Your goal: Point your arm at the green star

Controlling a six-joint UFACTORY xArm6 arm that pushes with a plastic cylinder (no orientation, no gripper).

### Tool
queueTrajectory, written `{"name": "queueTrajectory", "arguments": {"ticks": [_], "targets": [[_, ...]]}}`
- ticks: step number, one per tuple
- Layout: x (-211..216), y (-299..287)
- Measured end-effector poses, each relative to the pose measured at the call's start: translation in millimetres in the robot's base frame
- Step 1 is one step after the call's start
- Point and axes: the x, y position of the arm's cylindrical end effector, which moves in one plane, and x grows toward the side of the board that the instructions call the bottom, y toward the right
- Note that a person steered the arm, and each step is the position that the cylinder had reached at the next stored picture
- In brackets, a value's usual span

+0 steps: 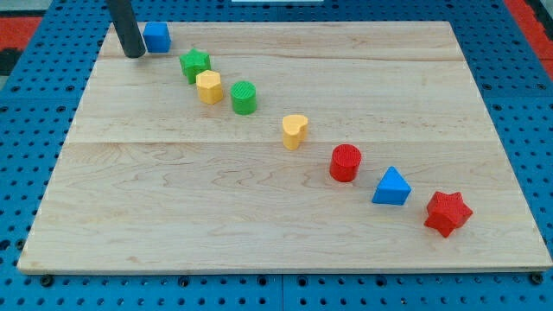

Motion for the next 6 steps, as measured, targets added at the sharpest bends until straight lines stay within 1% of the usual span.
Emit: {"name": "queueTrajectory", "arguments": {"ticks": [2,3,4,5,6], "targets": [[3,0],[17,0],[47,44],[42,72],[25,73]]}}
